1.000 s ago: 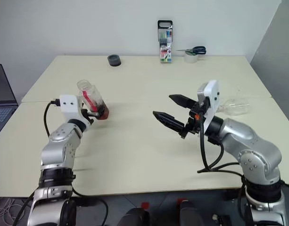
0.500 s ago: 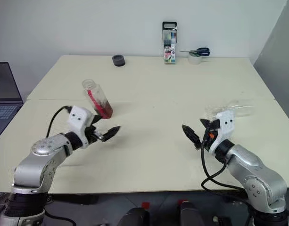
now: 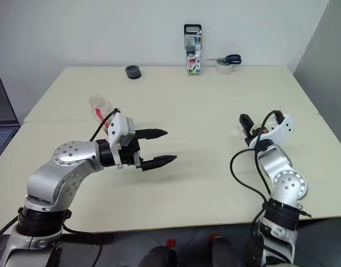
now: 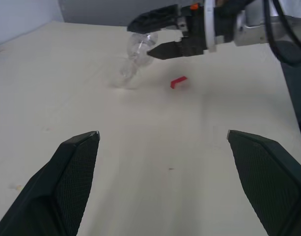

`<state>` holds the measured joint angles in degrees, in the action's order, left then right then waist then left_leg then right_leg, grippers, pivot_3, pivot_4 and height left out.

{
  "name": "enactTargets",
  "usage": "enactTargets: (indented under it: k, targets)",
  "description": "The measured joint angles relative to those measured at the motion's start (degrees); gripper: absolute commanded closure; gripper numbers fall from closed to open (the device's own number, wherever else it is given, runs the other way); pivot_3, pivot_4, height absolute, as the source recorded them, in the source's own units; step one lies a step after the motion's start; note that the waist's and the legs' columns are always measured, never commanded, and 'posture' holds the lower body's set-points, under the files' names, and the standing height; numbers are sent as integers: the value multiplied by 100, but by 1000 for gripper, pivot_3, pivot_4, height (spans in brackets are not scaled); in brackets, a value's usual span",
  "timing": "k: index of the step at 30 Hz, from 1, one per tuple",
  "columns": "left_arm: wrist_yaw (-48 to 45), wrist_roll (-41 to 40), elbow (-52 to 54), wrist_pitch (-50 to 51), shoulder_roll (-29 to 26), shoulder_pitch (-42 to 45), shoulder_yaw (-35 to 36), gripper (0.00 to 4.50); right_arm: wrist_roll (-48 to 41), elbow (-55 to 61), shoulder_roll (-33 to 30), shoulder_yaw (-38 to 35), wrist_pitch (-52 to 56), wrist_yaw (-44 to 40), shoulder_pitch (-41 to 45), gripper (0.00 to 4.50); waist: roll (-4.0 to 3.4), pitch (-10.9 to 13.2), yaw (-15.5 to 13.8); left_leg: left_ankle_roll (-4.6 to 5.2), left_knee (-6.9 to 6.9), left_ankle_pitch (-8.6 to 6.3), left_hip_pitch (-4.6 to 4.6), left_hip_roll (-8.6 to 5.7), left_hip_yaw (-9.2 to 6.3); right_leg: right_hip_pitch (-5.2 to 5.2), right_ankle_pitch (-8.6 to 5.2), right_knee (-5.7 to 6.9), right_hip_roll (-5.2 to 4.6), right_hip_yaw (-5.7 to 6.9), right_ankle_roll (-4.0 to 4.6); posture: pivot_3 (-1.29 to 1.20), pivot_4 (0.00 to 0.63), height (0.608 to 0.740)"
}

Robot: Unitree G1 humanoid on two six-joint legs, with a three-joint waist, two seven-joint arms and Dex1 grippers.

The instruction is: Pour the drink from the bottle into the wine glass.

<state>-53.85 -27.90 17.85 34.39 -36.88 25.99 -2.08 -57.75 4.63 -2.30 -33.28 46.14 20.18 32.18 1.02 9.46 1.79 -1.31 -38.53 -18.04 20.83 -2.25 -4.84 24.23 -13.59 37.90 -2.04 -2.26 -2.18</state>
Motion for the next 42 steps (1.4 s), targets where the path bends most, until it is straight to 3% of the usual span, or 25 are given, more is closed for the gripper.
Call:
enactTargets:
  k: [11,29,33,40,42]
  targets:
    - [-323,45,-299,-201,20,290,-187,29,-186,-1613,0,-492,-955,198,535,0,-10,6,54,8,9,-4,-1,4,13,5,0,-1,4,-8,0,0,150,740]
    - [-675,260,-739,-579,69,535,-410,29,725,-5503,-964,-499,-2623,-1257,2268,0,-18,11,130,9,12,-3,-2,4,16,2,0,-5,4,-11,0,0,150,740]
    - [-705,315,-760,-636,69,541,-439,0,780,-5891,-1048,-547,-2772,-1388,2355,1261,-17,11,134,9,11,-3,-2,4,15,0,0,-5,4,-11,0,0,150,740]
    - [-766,331,-769,-637,69,578,-460,0,921,-6061,-1085,-574,-2657,-1513,2391,3848,-18,11,150,9,13,-3,-2,6,15,2,0,-4,4,-11,0,0,150,740]
    - [-798,343,-805,-638,73,617,-481,0,980,-6028,-1076,-472,-2572,-1607,2486,4218,-19,10,151,9,13,-3,-3,5,14,1,0,-3,4,-10,0,0,150,740]
